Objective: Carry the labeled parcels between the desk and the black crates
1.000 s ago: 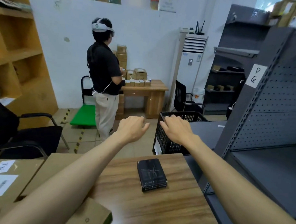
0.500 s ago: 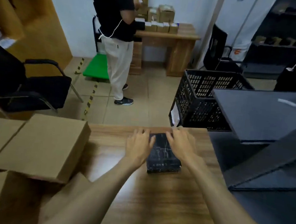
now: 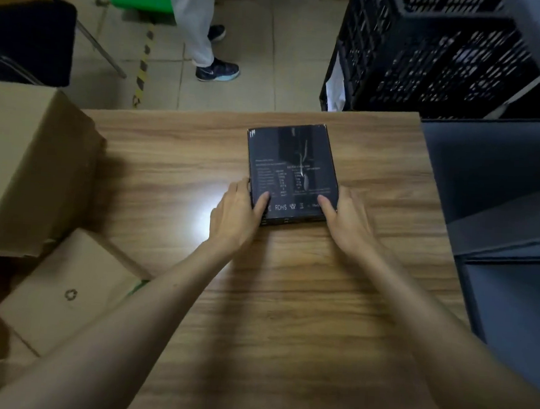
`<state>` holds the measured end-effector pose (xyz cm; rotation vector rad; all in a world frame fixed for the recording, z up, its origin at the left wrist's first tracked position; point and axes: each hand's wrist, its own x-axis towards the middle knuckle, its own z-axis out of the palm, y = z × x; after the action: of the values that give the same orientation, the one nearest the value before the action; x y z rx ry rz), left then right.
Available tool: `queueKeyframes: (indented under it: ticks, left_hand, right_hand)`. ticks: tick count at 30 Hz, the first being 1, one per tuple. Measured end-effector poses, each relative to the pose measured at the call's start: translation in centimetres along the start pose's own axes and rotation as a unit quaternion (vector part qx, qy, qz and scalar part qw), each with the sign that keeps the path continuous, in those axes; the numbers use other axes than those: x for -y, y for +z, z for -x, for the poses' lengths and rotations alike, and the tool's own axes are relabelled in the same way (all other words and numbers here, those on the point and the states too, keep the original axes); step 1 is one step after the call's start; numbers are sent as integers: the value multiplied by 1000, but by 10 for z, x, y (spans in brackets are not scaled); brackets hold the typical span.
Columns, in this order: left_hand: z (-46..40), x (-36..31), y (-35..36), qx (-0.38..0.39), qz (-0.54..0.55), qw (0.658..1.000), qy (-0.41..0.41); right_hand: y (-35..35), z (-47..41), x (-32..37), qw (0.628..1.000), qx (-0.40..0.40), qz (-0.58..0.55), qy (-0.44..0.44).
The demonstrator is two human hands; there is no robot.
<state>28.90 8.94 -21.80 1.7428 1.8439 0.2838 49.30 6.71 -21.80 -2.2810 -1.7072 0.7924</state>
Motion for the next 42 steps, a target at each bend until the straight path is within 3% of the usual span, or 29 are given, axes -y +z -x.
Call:
queueKeyframes:
  ticks: [4,10,14,18,23,36,42]
  left_hand:
    - [1,5,15,-3,108,994,-14]
    - [-4,7,4,23,122,992,-27]
    - [-3,-5,-16,1,62,998,-16]
    - [9,-23,-34,-39,177,983,19]
    - [22,-28,-54,-36,302,953,4]
    - [31,30,-93,37,341,936,75]
    - [36,49,-117,-33,277,959,51]
  right_hand:
    - [14,3,-5,997,-22,-71,13]
    - [-5,10,5,982,-42,-184,21]
    - [-20,23,19,978,-95,-183,11]
    - [-23,34,50,977,-139,-161,-24]
    - [-10,42,77,978,-109,-148,-100]
    - [14,57,105,951,-37,-211,-224]
    - [35,40,106,970,-10,-189,-149]
